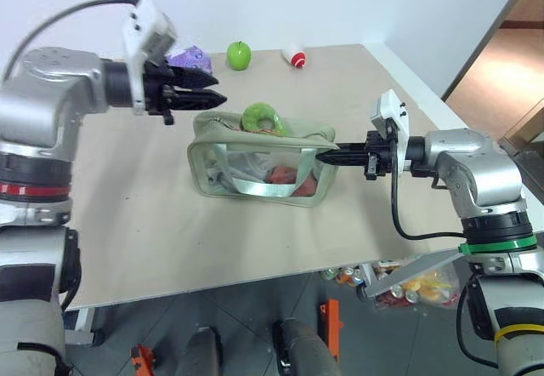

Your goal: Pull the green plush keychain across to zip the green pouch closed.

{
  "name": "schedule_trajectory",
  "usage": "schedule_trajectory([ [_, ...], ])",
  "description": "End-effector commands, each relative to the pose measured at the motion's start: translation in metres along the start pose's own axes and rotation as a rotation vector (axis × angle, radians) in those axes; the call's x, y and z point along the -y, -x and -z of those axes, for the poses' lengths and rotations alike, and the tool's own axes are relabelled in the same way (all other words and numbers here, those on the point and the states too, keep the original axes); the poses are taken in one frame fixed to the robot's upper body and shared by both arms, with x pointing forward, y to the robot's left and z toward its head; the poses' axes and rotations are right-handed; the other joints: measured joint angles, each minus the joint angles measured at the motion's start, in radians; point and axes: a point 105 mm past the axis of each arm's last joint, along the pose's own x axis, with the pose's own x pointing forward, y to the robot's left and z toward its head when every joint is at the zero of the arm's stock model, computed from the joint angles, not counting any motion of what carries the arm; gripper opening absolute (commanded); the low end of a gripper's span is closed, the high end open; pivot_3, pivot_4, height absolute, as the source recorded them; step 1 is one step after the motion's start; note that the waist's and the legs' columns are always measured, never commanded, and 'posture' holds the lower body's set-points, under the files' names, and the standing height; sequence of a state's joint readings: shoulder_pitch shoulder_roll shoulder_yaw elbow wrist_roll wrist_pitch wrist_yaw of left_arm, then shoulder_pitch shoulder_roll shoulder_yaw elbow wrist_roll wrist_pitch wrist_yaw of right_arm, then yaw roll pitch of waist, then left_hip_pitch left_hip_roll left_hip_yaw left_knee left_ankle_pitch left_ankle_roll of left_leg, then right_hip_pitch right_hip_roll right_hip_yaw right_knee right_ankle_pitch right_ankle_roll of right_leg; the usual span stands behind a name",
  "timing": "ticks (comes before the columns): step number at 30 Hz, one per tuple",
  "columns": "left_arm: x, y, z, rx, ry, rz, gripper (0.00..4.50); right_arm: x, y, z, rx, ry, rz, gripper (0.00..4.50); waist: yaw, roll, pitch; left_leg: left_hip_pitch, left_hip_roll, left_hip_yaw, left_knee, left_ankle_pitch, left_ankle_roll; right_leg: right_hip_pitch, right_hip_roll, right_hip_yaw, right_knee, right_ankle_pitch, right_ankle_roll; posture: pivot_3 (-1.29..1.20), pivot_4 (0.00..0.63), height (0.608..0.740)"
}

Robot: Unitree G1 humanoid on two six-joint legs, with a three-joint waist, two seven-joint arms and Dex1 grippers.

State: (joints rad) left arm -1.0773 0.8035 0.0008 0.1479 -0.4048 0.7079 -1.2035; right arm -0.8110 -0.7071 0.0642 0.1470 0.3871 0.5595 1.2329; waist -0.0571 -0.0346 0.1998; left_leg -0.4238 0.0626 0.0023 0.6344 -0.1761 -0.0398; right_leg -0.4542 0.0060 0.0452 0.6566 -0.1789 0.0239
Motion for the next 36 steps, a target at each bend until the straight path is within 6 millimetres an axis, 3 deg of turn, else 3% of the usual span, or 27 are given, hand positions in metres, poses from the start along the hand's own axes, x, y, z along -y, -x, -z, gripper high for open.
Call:
schedule_trajectory([
  [1,0.011,0.031,-0.003,0.016,0.003,0.014,2.06,-0.002,0.001,-0.012,0.034,0.041,-0.006,0.00,-0.004,0.000,0.000,0.000,0.000,0.000,-0.001,0.000,0.000,0.000,0.000,0.000,0.000,0.000,0.000,0.00,0.150,0.740],
  [7,0.040,0.063,0.036,-0.106,0.109,0.089,2.06,-0.001,-0.003,-0.011,0.034,0.039,-0.015,0.00,-0.005,0.000,0.000,0.001,0.001,0.000,0.000,0.000,0.000,0.000,0.001,0.000,0.002,-0.003,-0.004,0.00,0.150,0.740],
  [11,0.045,0.066,0.059,-0.168,0.155,0.075,2.06,-0.001,-0.004,-0.012,0.036,0.041,-0.022,0.00,-0.014,0.000,0.000,0.002,0.000,0.000,0.000,0.000,0.000,0.000,0.002,0.003,0.003,-0.003,-0.005,0.00,0.150,0.740],
  [19,0.041,0.052,0.070,-0.126,0.193,0.043,2.06,-0.002,-0.002,-0.013,0.037,0.047,-0.020,0.00,-0.015,0.000,0.000,0.001,0.000,-0.001,0.001,0.001,0.001,0.000,0.004,0.004,0.004,-0.003,-0.006,0.00,0.150,0.740],
  [24,0.018,0.048,0.076,-0.092,0.215,-0.061,2.06,-0.003,0.000,-0.013,0.035,0.046,-0.016,0.00,-0.015,0.000,0.000,0.001,0.000,-0.001,0.001,0.001,0.001,0.000,0.004,0.004,0.004,-0.003,-0.006,0.00,0.150,0.740],
  [36,0.016,0.035,0.080,-0.060,0.232,-0.041,2.06,-0.003,0.003,-0.012,0.031,0.047,-0.010,0.00,-0.015,0.000,0.000,0.001,0.000,-0.001,0.001,0.001,0.001,-0.001,0.004,0.005,0.005,-0.003,-0.005,0.00,0.150,0.740],
])
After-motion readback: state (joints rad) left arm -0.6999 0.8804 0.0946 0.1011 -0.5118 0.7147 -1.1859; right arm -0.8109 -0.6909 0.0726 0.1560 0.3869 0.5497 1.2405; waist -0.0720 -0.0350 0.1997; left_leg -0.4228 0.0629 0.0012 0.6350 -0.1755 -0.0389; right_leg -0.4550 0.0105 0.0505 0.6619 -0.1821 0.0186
